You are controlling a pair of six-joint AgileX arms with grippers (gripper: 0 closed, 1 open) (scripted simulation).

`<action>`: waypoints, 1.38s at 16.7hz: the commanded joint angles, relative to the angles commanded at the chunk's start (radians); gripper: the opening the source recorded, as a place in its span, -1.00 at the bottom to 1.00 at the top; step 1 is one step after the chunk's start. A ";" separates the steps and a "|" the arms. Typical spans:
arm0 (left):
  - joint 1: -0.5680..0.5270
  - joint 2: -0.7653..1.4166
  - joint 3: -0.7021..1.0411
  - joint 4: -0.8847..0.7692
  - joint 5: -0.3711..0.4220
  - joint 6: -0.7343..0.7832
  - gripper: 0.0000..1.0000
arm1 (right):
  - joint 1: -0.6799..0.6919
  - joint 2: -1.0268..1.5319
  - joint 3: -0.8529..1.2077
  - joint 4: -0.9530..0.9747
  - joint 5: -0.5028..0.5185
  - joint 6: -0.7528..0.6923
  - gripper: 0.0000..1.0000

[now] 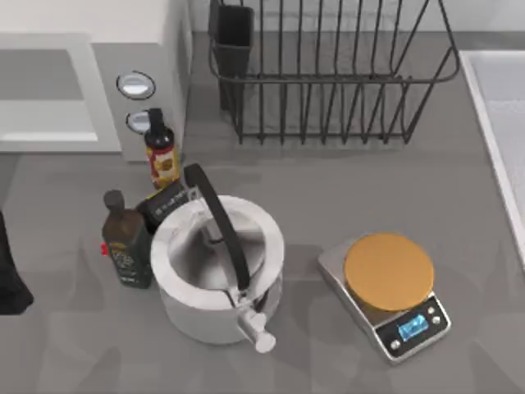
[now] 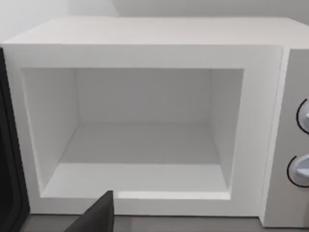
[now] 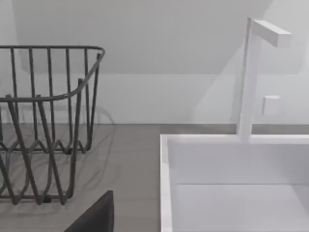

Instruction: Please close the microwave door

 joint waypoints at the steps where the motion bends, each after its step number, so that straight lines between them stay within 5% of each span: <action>1: 0.000 0.000 0.000 0.000 0.000 0.000 1.00 | 0.000 0.000 0.000 0.000 0.000 0.000 1.00; 14: 0.000 0.000 0.000 0.000 0.000 0.000 -0.96 | 0.000 0.000 0.000 0.000 0.000 0.000 1.00; 23: 0.000 0.000 0.000 0.000 0.000 0.000 -1.00 | 0.000 0.000 0.000 0.000 0.000 0.000 1.00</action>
